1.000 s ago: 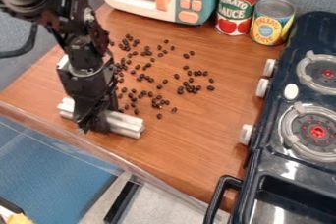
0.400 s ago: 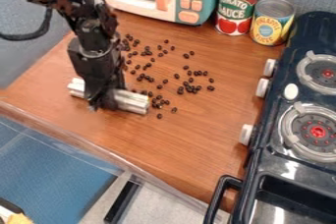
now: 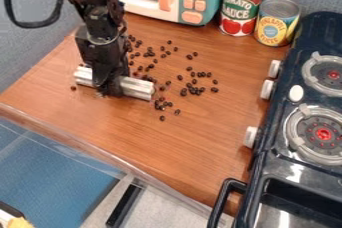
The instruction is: Sweep into pile
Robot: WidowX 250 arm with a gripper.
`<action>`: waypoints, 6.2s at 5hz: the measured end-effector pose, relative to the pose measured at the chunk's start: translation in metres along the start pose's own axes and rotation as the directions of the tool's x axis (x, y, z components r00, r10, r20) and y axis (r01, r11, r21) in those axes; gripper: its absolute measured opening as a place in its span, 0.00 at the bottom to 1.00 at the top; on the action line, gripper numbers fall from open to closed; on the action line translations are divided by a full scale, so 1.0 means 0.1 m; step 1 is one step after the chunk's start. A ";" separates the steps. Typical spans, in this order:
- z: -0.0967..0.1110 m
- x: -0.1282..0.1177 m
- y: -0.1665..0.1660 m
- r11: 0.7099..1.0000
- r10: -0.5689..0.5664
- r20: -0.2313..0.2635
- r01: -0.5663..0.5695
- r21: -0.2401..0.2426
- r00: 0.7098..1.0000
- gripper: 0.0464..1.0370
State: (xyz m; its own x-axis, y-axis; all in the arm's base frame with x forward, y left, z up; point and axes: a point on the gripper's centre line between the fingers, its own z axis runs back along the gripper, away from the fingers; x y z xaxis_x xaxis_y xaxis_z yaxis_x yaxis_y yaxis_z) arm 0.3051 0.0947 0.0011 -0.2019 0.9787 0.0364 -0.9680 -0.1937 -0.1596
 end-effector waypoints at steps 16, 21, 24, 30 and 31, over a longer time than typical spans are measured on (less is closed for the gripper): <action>0.17 -1.15 0.37 0.971 0.225 -0.085 -0.231 -0.057 0.971 0.35; -0.02 -0.94 -0.46 0.938 0.308 -0.026 -0.308 -0.158 0.951 0.35; -0.06 -0.89 -0.74 0.929 0.325 0.000 -0.320 -0.188 0.946 0.35; 0.52 -0.35 0.08 0.929 0.339 -0.037 -0.341 -0.143 0.940 0.35; 0.43 -0.10 0.31 0.953 0.297 0.007 -0.296 -0.060 0.955 0.35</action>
State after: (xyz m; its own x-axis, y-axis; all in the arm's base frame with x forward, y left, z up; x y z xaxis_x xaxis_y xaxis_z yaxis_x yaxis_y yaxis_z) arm 0.2706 0.0757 0.0383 -0.4811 0.8767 -0.0055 -0.8542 -0.4702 -0.2221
